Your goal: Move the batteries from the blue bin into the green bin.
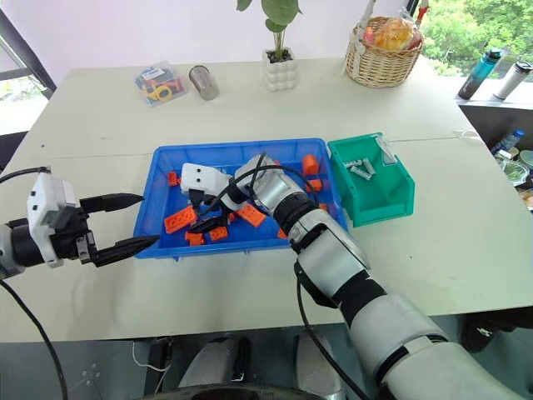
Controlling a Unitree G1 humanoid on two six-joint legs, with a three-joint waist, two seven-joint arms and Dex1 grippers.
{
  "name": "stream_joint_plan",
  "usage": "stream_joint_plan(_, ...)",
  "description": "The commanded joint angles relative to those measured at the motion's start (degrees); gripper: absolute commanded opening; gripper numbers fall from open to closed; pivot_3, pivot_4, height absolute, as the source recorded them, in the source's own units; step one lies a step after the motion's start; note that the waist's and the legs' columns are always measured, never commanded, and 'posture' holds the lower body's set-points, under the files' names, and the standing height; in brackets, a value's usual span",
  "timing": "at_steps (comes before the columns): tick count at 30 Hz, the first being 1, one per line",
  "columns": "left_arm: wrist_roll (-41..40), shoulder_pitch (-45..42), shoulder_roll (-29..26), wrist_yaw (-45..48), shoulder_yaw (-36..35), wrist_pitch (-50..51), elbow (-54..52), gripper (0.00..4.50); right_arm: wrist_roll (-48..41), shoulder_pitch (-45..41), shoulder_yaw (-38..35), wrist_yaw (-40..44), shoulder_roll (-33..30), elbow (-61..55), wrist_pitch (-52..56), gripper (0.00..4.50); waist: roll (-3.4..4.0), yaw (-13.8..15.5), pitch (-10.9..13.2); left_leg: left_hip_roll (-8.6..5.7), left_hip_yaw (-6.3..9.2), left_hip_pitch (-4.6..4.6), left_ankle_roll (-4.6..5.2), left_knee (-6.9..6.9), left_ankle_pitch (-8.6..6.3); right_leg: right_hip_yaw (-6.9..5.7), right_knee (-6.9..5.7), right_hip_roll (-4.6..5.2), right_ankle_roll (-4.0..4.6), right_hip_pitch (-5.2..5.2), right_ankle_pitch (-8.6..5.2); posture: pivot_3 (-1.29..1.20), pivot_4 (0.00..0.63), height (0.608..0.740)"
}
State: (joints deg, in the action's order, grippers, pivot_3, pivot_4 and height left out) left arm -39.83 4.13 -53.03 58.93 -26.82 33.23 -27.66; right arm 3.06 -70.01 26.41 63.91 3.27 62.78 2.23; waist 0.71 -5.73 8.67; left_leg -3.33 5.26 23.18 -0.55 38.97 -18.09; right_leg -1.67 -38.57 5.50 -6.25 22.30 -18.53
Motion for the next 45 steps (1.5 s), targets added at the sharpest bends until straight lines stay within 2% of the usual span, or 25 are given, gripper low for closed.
stream_joint_plan(1,-0.7,0.3,-0.8,0.1,-3.2,-0.7,-0.9,4.5,0.4,-1.8,-2.8,-1.9,2.0,1.1,-1.3,4.28,0.01,-0.3,0.0,0.0,0.0,-0.01,-0.01,0.01,0.01,0.0,-0.04,0.0,0.0,0.04,0.0,0.0,0.15,0.737)
stream_joint_plan(3,-0.2,0.3,-0.5,0.0,-3.2,-1.2,-0.6,4.5,0.5,-1.8,-3.7,-2.4,2.5,1.8,-1.1,4.28,0.01,-0.4,0.0,0.0,0.02,-0.02,-0.02,0.01,0.01,0.0,-0.21,0.0,0.0,0.09,0.0,0.0,0.15,0.737)
stream_joint_plan(4,0.6,0.3,-0.1,0.0,-2.8,-2.4,-0.2,4.5,0.5,-1.7,-4.2,-2.4,2.7,2.0,-1.0,4.05,0.01,-0.4,0.0,0.0,0.02,-0.03,-0.02,0.01,0.01,0.01,-0.41,0.01,0.0,0.11,0.0,0.0,0.15,0.737)
stream_joint_plan(6,2.4,-0.1,1.1,0.2,-1.6,-5.5,0.8,4.5,0.3,-1.4,-5.1,-1.6,2.9,2.0,-0.8,3.46,0.02,-0.4,0.0,-0.01,0.03,-0.03,-0.02,0.0,0.0,0.01,-0.52,0.03,0.0,0.14,0.0,0.0,0.15,0.737)
stream_joint_plan(9,3.9,-0.9,1.6,2.2,1.3,-8.4,3.3,4.5,-0.1,-1.2,-6.3,-0.6,3.2,1.4,-0.1,1.93,0.02,-0.4,0.0,-0.01,0.03,-0.03,-0.02,0.01,0.0,0.01,-0.52,0.02,0.01,0.15,0.0,0.0,0.15,0.737)
stream_joint_plan(11,4.1,-2.0,1.4,3.7,3.1,-9.3,4.8,4.5,-0.1,-1.1,-7.2,-1.1,3.6,1.2,0.4,1.21,0.03,-0.4,0.0,-0.02,0.04,-0.03,-0.02,0.0,0.0,0.01,-0.52,0.02,0.01,0.15,0.0,0.0,0.15,0.737)
stream_joint_plan(12,4.7,-2.6,1.5,4.1,3.9,-10.3,5.6,4.5,0.0,-1.1,-7.5,-1.5,3.8,1.1,0.7,1.12,0.03,-0.3,0.0,-0.02,0.04,-0.03,-0.02,0.0,0.0,0.01,-0.52,0.02,0.01,0.14,0.0,0.0,0.15,0.737)
stream_joint_plan(19,4.8,-6.5,1.3,5.4,4.9,-11.9,9.7,4.5,0.0,-2.1,-10.4,-4.7,2.3,0.2,1.2,1.12,0.03,-0.7,0.0,-0.02,0.06,-0.04,-0.02,0.05,0.0,0.01,-0.55,0.02,0.01,0.19,0.0,0.0,0.15,0.737)
stream_joint_plan(27,4.7,-7.8,1.8,4.9,5.4,-11.8,10.4,4.5,3.1,-2.9,-11.9,-16.6,0.1,3.1,0.1,1.12,0.03,-1.5,0.0,-0.03,0.12,-0.03,-0.04,0.02,0.01,0.02,-0.61,0.03,0.01,0.12,0.0,0.0,0.15,0.737)
stream_joint_plan(31,4.6,-9.0,2.0,4.8,6.1,-11.5,10.5,4.5,3.0,-2.3,-12.5,-17.1,0.1,2.9,1.1,1.12,0.03,-1.7,0.0,-0.03,0.11,-0.03,-0.04,-0.01,0.02,0.02,-0.65,0.03,0.01,0.16,0.0,0.0,0.15,0.737)
stream_joint_plan(33,4.0,-9.4,2.0,4.9,6.0,-11.0,10.5,4.5,2.8,-1.8,-12.5,-15.9,0.2,1.6,1.1,2.16,0.03,-1.7,0.0,-0.03,0.11,-0.03,-0.04,0.0,0.02,0.02,-0.65,0.03,0.01,0.16,0.0,0.0,0.15,0.737)
stream_joint_plan(34,3.7,-9.5,1.9,4.9,5.9,-10.6,10.5,4.5,3.1,-1.6,-12.2,-15.3,0.3,0.9,1.0,2.47,0.03,-1.7,0.0,-0.03,0.11,-0.03,-0.04,0.0,0.02,0.03,-0.65,0.03,0.01,0.16,0.0,0.0,0.15,0.737)
stream_joint_plan(37,3.1,-9.6,1.4,5.5,5.7,-10.1,10.5,4.5,3.3,-0.8,-11.3,-12.5,0.3,-1.9,1.9,3.89,0.03,-1.6,0.0,-0.03,0.12,-0.03,-0.04,0.01,0.02,0.04,-0.64,0.03,0.01,0.15,0.0,0.0,0.15,0.737)
stream_joint_plan(41,2.5,-9.6,0.7,6.9,5.7,-9.3,10.4,4.5,3.0,1.3,-9.6,-7.4,0.2,-9.4,7.5,3.89,0.03,-1.6,0.0,-0.03,0.12,-0.03,-0.04,0.01,0.02,0.04,-0.65,0.02,0.01,0.15,0.0,0.0,0.15,0.737)
stream_joint_plan(45,2.0,-7.5,-1.7,10.9,4.7,-8.8,10.2,4.5,3.6,7.7,-3.4,-1.0,0.2,-23.2,18.9,3.89,0.02,-1.6,0.0,-0.03,0.16,-0.03,-0.04,0.04,0.02,0.05,-0.67,0.03,0.01,0.14,0.0,0.0,0.15,0.737)
